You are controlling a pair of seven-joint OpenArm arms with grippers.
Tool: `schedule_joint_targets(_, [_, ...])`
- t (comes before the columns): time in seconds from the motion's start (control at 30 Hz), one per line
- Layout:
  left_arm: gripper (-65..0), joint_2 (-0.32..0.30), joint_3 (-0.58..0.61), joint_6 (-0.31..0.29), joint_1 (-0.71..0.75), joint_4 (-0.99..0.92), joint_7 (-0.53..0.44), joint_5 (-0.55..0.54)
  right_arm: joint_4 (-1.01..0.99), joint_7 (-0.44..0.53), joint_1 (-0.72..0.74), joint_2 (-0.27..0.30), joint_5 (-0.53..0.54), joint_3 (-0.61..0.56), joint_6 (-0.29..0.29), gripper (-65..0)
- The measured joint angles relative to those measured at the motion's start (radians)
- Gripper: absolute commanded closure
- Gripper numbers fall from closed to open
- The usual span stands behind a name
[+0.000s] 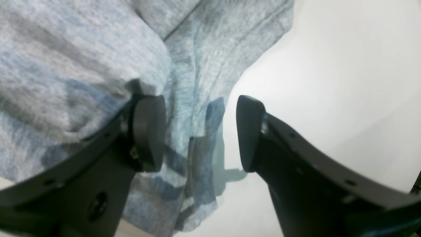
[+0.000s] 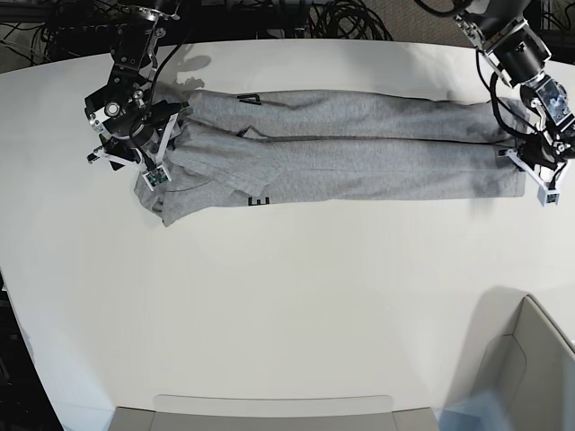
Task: Fold the T-shirt properly
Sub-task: 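Hold both ends of the folded grey strip with both grippers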
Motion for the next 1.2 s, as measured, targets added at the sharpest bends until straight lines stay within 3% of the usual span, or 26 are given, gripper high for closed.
schedule_joint_targets(0.13, [-20.8,-0.003,-0.002,0.003,0.003,0.010,0.046,-0.003,-0.001,0.000,-0.002,0.000,0.000,0.000,0.000,-33.8])
schedule_joint_targets(0.5, [-21.1,-0.003,-0.002,0.003,0.036,0.007,0.098,-0.015,-0.045,0.004,0.015,0.003,0.000,0.000,0.000,-33.8])
schedule_joint_targets(0.67, [-20.7,0.028,0.001,0.004,0.042,0.008,0.098,-0.006,-0.045,0.004,0.015,0.003,0.000,0.000,0.000,-33.8])
schedule_joint_targets(0.73, [-18.7,0.036,0.001,0.010,0.045,0.007,0.095,-0.006,-0.045,0.004,0.015,0.003,0.000,0.000,0.000,-33.8])
schedule_joint_targets(0.97, [-2.0,0.046,0.001,-0.004,0.042,-0.037,0.088,-0.034,-0.052,0.009,0.016,0.026,0.011,-0.004,0.000,-33.8])
schedule_joint_targets(1.2, [0.0,0.036,0.001,-0.009,0.037,-0.071,0.076,-0.056,-0.061,0.011,0.021,0.036,0.011,-0.005,0.000,-33.8])
